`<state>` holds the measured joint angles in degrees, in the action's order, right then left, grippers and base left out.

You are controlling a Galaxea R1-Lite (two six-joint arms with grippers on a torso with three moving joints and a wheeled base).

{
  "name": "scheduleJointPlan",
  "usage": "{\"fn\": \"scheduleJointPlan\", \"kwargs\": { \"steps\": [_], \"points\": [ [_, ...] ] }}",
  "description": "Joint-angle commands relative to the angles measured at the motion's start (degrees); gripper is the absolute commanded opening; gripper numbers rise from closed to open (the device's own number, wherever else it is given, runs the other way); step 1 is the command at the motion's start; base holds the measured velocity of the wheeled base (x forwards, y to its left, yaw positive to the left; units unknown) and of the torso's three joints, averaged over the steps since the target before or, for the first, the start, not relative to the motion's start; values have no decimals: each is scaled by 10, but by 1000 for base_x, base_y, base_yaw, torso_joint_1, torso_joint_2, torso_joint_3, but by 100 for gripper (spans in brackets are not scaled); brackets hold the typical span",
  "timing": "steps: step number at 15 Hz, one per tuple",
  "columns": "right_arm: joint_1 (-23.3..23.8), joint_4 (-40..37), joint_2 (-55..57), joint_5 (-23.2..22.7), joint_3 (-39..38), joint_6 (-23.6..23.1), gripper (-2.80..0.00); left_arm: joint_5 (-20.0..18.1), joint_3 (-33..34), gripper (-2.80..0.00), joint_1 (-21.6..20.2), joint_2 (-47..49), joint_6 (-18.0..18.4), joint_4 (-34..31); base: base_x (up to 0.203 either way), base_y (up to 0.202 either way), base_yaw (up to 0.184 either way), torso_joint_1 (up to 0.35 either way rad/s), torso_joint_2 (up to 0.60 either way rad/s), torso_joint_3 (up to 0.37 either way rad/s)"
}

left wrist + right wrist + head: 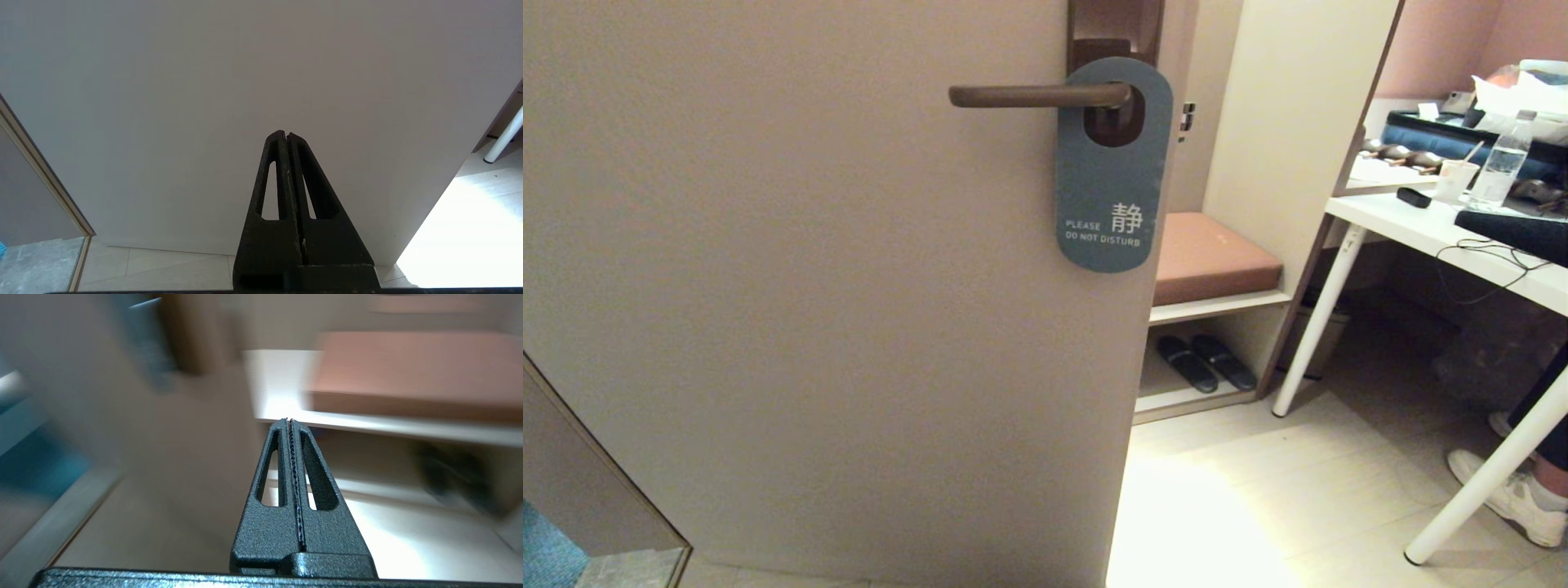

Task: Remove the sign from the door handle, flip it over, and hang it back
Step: Take down the sign

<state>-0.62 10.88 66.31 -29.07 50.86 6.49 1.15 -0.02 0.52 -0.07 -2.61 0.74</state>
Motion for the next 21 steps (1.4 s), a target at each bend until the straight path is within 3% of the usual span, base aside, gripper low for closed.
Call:
{"fn": "scheduleJointPlan", "kwargs": {
  "steps": [1,4,7,9,13,21],
  "points": [
    [0,0,46,-89,23,-9,-280,1,0,-280,0,1,0,0,0,0,0,0,0,0],
    [-1,-73,87,-246,95,-69,-280,1,0,-280,0,1,0,0,0,0,0,0,0,0],
    [-5,-139,136,-339,153,-164,-280,0,0,-280,0,1,0,0,0,0,0,0,0,0],
    [-6,-144,158,-350,169,-194,-280,0,-1,-280,0,1,0,0,0,0,0,0,0,0],
    [-11,-121,183,-386,172,-198,-280,1,-1,-280,0,1,0,0,0,0,0,0,0,0],
    [-85,34,263,-384,167,-194,-280,1,0,-280,0,1,0,0,0,0,0,0,0,0]
  ]
}}
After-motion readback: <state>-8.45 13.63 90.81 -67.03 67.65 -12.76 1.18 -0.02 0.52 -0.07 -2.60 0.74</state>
